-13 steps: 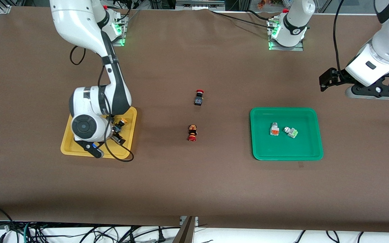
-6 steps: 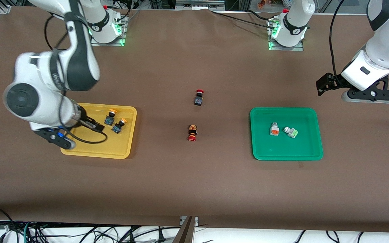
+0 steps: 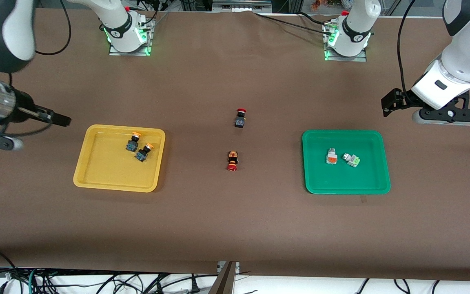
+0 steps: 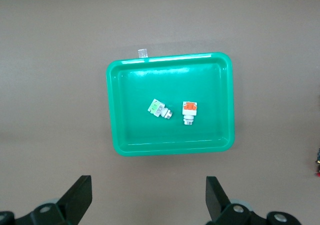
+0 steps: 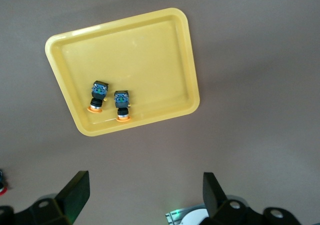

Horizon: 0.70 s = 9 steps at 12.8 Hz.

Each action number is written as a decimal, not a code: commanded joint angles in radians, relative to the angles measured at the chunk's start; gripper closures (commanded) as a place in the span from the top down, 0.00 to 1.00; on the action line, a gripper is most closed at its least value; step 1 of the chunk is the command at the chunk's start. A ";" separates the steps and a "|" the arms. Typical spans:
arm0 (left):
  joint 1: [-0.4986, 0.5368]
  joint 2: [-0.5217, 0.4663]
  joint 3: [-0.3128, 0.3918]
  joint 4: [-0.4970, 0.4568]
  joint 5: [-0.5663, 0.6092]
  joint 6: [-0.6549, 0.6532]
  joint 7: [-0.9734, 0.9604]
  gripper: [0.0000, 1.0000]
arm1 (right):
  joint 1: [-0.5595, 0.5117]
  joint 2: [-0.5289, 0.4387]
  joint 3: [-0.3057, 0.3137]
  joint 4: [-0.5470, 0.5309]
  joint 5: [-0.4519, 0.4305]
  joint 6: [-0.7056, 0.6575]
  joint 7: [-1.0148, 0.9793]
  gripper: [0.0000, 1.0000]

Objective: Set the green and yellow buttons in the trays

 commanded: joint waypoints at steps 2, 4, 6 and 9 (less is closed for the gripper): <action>-0.004 0.013 0.004 0.025 -0.023 -0.003 -0.006 1.00 | -0.246 -0.152 0.259 -0.124 -0.098 -0.002 -0.118 1.00; -0.006 0.013 0.004 0.027 -0.025 -0.003 -0.006 1.00 | -0.393 -0.215 0.453 -0.211 -0.190 0.014 -0.142 1.00; -0.004 0.013 0.004 0.027 -0.025 -0.003 -0.006 1.00 | -0.542 -0.270 0.619 -0.299 -0.212 0.084 -0.200 1.00; -0.001 0.013 0.004 0.027 -0.026 -0.003 0.002 1.00 | -0.590 -0.315 0.668 -0.341 -0.218 0.121 -0.215 1.00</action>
